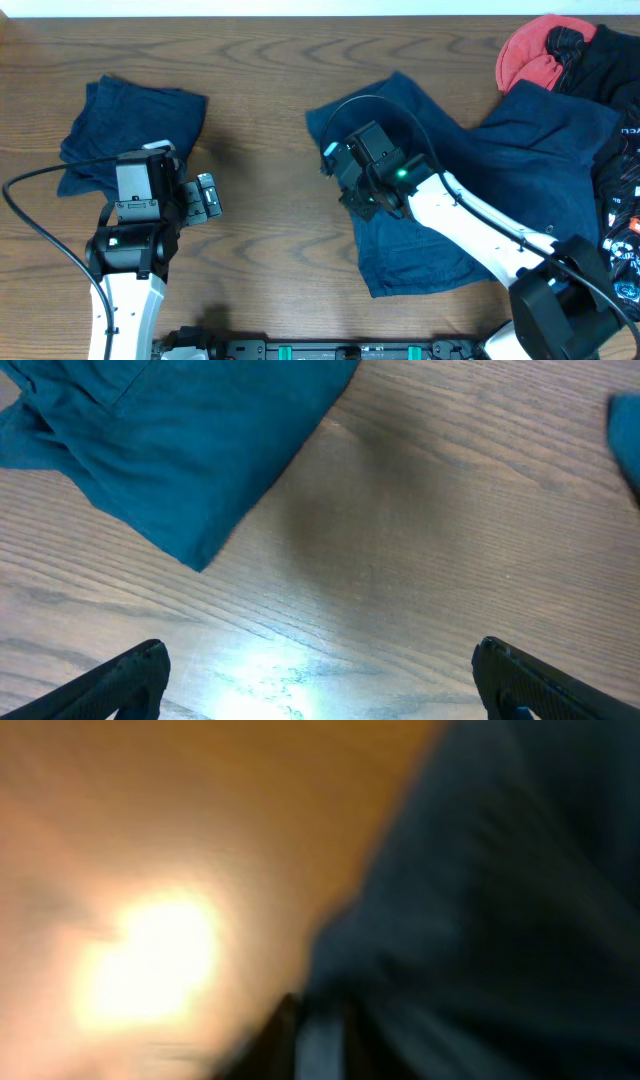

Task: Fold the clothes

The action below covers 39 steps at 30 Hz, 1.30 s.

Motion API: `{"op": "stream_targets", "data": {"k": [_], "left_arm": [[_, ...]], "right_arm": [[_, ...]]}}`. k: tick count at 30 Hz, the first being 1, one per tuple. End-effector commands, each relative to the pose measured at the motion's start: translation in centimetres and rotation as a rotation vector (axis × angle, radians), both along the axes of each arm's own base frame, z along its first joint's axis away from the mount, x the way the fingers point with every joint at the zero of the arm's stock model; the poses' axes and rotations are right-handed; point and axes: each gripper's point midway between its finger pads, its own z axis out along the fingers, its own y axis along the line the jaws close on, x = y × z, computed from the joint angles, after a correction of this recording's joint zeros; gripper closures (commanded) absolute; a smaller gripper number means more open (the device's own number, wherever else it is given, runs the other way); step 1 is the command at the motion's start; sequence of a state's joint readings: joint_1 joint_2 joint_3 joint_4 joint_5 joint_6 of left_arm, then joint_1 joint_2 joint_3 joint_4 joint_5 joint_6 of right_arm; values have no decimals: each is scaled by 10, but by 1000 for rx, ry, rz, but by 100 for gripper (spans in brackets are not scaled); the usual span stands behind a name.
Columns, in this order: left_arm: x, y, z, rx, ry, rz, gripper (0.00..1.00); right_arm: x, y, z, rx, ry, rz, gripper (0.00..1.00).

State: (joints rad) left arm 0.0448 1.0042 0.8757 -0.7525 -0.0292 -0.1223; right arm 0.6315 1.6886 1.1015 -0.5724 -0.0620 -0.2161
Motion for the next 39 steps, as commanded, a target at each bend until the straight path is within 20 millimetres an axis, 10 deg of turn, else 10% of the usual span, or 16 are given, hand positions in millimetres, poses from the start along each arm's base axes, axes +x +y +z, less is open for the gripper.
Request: {"op": "stream_targets", "data": {"k": [1,5,10,20,30,39], "left_arm": [[4,-4,8,-18,-22,-25,2],[16,-32,17,-147,-83,-125,2],[37,-61,29,-259,-166,-239,2],[76,-146,-41,-312,-23,-475,2],[110,-235,-106,-347,-58,-636,2],[132,-251,-150,-413,-79,-562,2]], "right_arm": [[42,-54,20,-155,-182,-332,69],[60,-91,60,-77,-276,-591,40],[67,-143,105,43,-318,-783,30],[31,-248,100,16,-173,-1164,20],[10,-275,89,-28,-87,-1246,19],[5,-275,87,-45,-65,-1246,19]]}}
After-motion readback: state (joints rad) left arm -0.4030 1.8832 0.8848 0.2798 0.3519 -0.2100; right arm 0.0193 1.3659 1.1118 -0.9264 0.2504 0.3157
